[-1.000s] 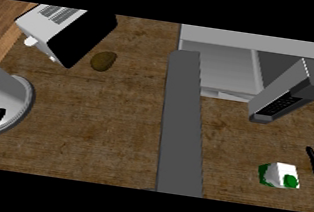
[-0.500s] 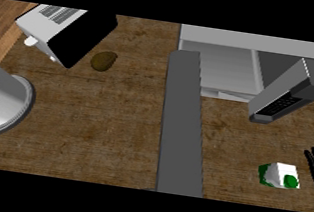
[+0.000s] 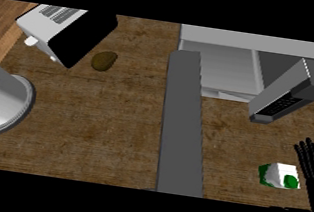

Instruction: Pick up the milk, place it into the microwave and close the microwave

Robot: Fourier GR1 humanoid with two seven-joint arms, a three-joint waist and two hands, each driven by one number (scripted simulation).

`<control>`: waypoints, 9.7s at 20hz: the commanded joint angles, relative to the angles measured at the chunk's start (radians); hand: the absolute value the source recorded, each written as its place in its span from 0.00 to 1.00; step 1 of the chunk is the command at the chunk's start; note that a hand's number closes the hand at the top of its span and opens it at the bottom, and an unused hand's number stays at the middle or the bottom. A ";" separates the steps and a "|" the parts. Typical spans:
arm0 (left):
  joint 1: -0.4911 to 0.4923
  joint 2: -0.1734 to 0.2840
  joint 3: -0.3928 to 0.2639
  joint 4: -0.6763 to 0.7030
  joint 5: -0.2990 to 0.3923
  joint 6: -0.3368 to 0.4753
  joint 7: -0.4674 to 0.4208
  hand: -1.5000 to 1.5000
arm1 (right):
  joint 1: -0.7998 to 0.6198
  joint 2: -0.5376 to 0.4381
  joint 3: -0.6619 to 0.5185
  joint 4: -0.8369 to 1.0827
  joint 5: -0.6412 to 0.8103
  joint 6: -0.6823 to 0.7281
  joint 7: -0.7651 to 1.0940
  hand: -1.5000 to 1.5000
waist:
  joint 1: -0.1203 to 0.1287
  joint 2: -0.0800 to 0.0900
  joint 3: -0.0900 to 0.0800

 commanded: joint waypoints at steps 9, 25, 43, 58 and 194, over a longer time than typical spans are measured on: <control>-0.035 -0.010 -0.015 0.066 -0.056 0.030 -0.049 0.00 | -0.142 -0.099 -0.022 0.381 0.056 -0.064 -0.270 0.00 | 0.000 0.001 0.000; -0.007 -0.010 -0.015 0.055 -0.025 -0.006 -0.022 0.00 | -0.291 -0.105 0.135 0.676 0.127 0.172 -0.382 0.00 | 0.017 0.004 0.004; 0.032 -0.011 -0.034 0.009 -0.009 -0.001 0.001 0.00 | -0.200 0.004 0.168 0.395 -0.021 -0.046 -0.420 1.00 | -0.006 -0.003 0.000; 0.017 0.021 0.091 0.021 0.124 -0.054 0.040 0.00 | -0.159 0.119 0.201 -0.067 -0.111 -0.273 -0.041 1.00 | -0.006 -0.002 -0.001; -0.528 -0.010 -0.464 0.708 -0.502 -0.095 -0.036 1.00 | -0.533 0.159 0.081 0.598 0.060 -0.435 -0.221 0.00 | -0.038 -0.009 -0.003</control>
